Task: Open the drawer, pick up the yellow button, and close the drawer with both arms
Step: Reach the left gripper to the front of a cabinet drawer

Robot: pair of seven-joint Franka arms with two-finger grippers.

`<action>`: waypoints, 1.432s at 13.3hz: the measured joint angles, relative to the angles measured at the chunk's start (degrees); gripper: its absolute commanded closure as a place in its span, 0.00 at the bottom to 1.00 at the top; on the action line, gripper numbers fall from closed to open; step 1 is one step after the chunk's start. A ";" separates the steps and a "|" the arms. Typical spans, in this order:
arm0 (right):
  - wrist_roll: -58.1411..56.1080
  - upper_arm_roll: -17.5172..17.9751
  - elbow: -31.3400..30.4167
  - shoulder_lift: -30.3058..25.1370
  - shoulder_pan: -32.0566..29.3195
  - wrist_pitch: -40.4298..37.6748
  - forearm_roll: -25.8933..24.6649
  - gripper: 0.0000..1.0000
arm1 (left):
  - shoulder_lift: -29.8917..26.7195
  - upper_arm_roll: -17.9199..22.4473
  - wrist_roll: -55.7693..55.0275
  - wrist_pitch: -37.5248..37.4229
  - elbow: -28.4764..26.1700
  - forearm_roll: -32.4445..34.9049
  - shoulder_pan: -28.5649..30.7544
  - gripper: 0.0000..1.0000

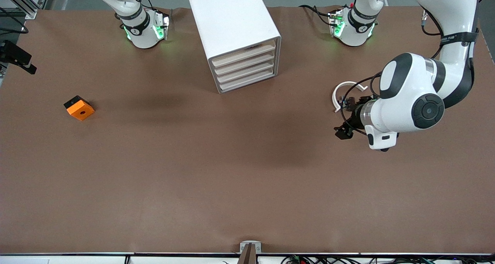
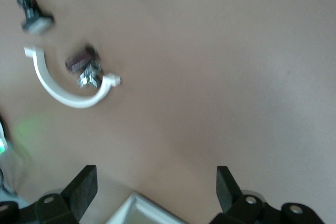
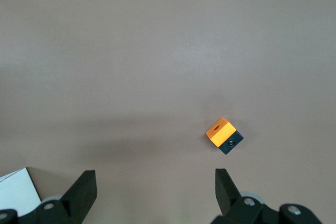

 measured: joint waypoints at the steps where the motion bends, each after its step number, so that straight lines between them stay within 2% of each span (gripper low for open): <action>1: 0.00 0.00 -0.04 0.01 -0.02 -0.04 0.00 0.00 | 0.02 -0.03 -2.25 -0.75 0.02 -1.84 -0.14 0.00; 7: 0.00 0.09 -0.06 0.03 -0.03 -0.11 0.01 0.00 | 2.47 -0.85 -15.22 -7.95 0.04 -9.88 -1.88 0.00; 11: 0.00 0.15 -0.06 0.03 -0.03 -0.29 0.01 0.00 | 5.02 -0.91 -25.46 -18.40 0.02 -13.80 -2.82 0.00; 13: 0.00 0.10 -0.06 0.07 -0.03 -0.29 0.01 0.00 | 6.91 -0.92 -29.98 -21.40 0.00 -17.88 -3.03 0.00; 19: 0.00 0.19 -0.05 0.20 -0.03 -0.27 0.01 0.00 | 12.52 -0.86 -37.85 -22.99 0.41 -30.88 -2.55 0.00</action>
